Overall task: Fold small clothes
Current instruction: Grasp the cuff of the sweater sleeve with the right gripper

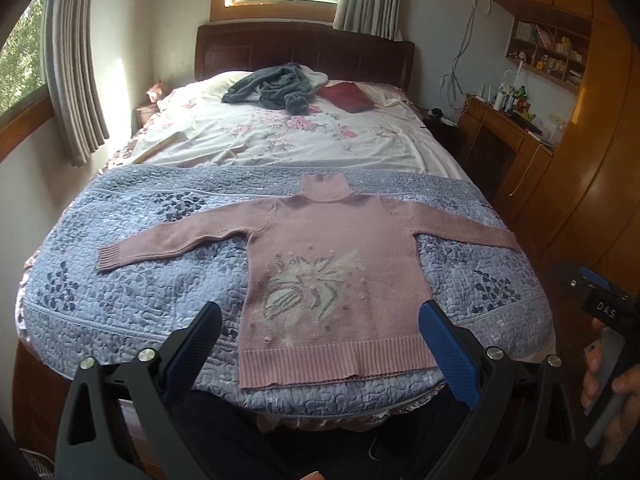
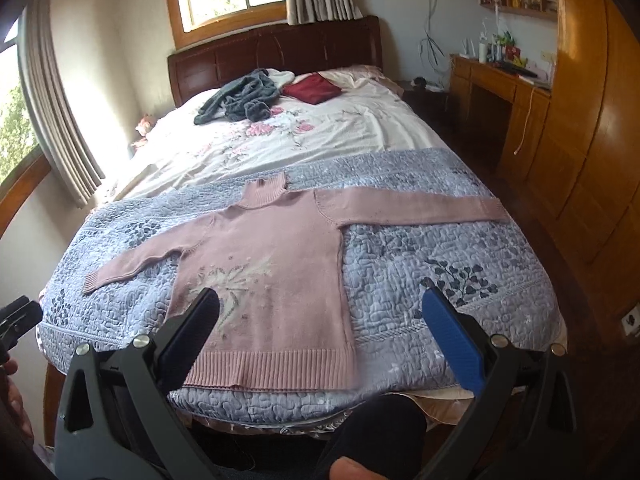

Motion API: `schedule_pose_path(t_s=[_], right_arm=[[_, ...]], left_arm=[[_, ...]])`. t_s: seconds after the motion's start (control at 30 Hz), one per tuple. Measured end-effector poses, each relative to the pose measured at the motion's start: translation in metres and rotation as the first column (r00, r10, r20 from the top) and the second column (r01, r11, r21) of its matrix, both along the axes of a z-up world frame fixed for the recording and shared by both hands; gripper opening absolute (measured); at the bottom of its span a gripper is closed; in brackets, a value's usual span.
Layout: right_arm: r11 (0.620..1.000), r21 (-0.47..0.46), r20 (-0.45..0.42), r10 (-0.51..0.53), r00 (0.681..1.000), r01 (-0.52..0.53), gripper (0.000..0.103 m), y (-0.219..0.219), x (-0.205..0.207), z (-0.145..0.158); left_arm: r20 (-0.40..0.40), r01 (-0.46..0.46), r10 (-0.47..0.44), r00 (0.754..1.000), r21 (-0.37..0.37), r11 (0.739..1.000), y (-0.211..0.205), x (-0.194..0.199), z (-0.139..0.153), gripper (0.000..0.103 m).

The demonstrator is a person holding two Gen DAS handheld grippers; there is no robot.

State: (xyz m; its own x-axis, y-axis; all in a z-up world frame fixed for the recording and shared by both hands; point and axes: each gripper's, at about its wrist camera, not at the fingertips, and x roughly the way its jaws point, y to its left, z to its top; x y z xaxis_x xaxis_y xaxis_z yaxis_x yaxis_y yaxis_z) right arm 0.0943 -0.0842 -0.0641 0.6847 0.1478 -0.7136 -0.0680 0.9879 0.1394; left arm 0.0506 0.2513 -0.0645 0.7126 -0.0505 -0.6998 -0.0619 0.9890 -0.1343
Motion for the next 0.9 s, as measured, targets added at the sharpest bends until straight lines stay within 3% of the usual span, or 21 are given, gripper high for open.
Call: schedule_pose_path(t_s=[0.07,0.2,0.27,0.33,0.4,0.5,0.6,0.7,0.77,0.9], right_arm=[[0.992,0.117,-0.06,-0.036,0.998,0.042,0.1,-0.038,0.028,-0.021],[0.936,0.307,-0.165,-0.127,0.978,0.173,0.1,-0.117,0.074,-0.066],[0.869,0.417,-0.241,-0.177,0.954,0.266,0.09,-0.161,0.097,-0.094],[0.785,0.51,-0.326,-0.201,0.924,0.351,0.062,-0.199,0.122,-0.124],[0.694,0.584,-0.372,-0.231,0.899,0.42,0.056,-0.234,0.141,-0.15],[0.592,0.66,-0.364,-0.286,0.886,0.462,0.049,-0.283,0.171,-0.178],[0.442,0.744,-0.372,-0.349,0.86,0.501,0.044,-0.333,0.203,-0.208],[0.329,0.785,-0.389,-0.397,0.831,0.525,0.038,-0.378,0.237,-0.236],[0.274,0.796,-0.406,-0.421,0.811,0.54,0.036,-0.399,0.257,-0.254],[0.229,0.785,-0.432,-0.466,0.772,0.576,0.033,-0.426,0.293,-0.286]], left_arm=[[-0.024,0.008,-0.01,1.0,-0.081,0.997,0.009,0.014,-0.015,0.099],[-0.062,0.015,-0.021,0.998,-0.097,0.995,0.007,0.037,-0.037,0.099],[-0.058,0.012,-0.021,0.998,-0.155,0.988,0.008,0.047,-0.045,0.099],[-0.057,0.002,-0.016,0.998,-0.241,0.971,0.012,0.057,-0.054,0.099],[-0.063,-0.016,-0.004,0.998,-0.307,0.952,0.016,0.067,-0.064,0.099],[-0.094,-0.054,0.024,0.995,-0.333,0.941,0.016,0.086,-0.078,0.099],[-0.117,-0.095,0.057,0.992,-0.355,0.93,0.018,0.103,-0.09,0.099],[-0.132,-0.129,0.084,0.988,-0.387,0.913,0.024,0.119,-0.099,0.099],[-0.142,-0.142,0.095,0.985,-0.377,0.915,0.023,0.131,-0.105,0.099],[-0.169,-0.157,0.1,0.981,-0.367,0.917,0.019,0.156,-0.117,0.099]])
